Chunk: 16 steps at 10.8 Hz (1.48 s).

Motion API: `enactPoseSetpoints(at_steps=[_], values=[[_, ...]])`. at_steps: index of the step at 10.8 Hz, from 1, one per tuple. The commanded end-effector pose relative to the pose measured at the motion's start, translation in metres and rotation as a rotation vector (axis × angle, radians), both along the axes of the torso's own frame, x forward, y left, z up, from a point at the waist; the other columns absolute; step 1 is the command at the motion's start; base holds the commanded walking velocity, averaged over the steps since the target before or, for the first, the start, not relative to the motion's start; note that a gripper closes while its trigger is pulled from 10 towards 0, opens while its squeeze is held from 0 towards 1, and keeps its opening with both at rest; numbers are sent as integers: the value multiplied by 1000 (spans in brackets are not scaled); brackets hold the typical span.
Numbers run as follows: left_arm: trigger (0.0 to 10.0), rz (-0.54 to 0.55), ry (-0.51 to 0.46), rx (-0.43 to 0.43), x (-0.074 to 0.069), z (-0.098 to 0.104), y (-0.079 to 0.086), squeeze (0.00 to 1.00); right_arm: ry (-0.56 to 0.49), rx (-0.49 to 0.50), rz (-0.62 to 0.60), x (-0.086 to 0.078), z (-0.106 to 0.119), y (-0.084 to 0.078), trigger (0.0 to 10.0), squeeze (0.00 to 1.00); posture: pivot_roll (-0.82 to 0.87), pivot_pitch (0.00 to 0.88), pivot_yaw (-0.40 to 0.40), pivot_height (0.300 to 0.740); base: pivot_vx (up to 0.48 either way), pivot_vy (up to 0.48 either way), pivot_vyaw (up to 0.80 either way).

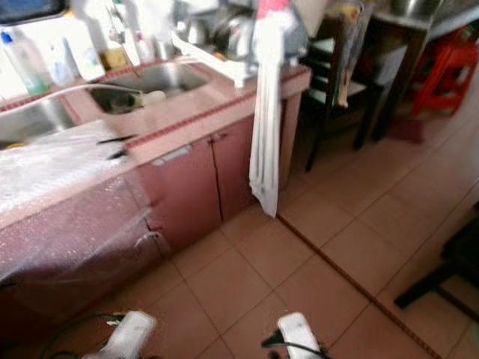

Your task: Kitchen organization

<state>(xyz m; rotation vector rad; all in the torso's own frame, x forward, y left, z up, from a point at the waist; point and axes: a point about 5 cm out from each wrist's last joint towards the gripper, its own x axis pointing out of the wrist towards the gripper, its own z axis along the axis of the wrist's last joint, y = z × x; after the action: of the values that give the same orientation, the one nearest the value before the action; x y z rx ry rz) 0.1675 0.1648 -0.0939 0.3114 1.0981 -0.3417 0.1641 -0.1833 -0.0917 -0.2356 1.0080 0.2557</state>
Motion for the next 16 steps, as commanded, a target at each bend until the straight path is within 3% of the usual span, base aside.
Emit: enactPoseSetpoints(at_steps=[1,4,6,8,10,12,14,16], values=[[10000,6,4,43,-2,0,14,0,-4,9,-1,0,-1,5,10000,0,-198,0,66,740,0,-326,0],[10000,14,6,55,-6,-1,16,0,-15,-3,-19,-1,0,1,10000,0,-201,0,70,740,0,-177,0],[10000,47,-7,76,-6,-1,22,0,-78,14,-94,12,6,-2,10000,0,-200,0,71,740,0,0,0],[10000,188,-77,87,8,6,33,0,-158,133,-232,45,22,6,10000,0,-182,0,70,740,0,0,0],[10000,214,-90,83,14,10,37,0,-186,218,-255,64,31,24,10000,0,-167,0,70,740,0,0,0],[10000,223,-86,94,14,10,41,0,-161,229,-207,64,30,38,10000,0,-137,0,68,740,0,0,0],[10000,248,-43,57,3,6,44,0,-95,156,-95,45,19,39,10000,0,-120,0,61,740,0,0,0],[10000,244,-36,58,0,5,43,0,-67,145,-80,38,15,37,10000,0,-121,0,61,740,0,0,0]])
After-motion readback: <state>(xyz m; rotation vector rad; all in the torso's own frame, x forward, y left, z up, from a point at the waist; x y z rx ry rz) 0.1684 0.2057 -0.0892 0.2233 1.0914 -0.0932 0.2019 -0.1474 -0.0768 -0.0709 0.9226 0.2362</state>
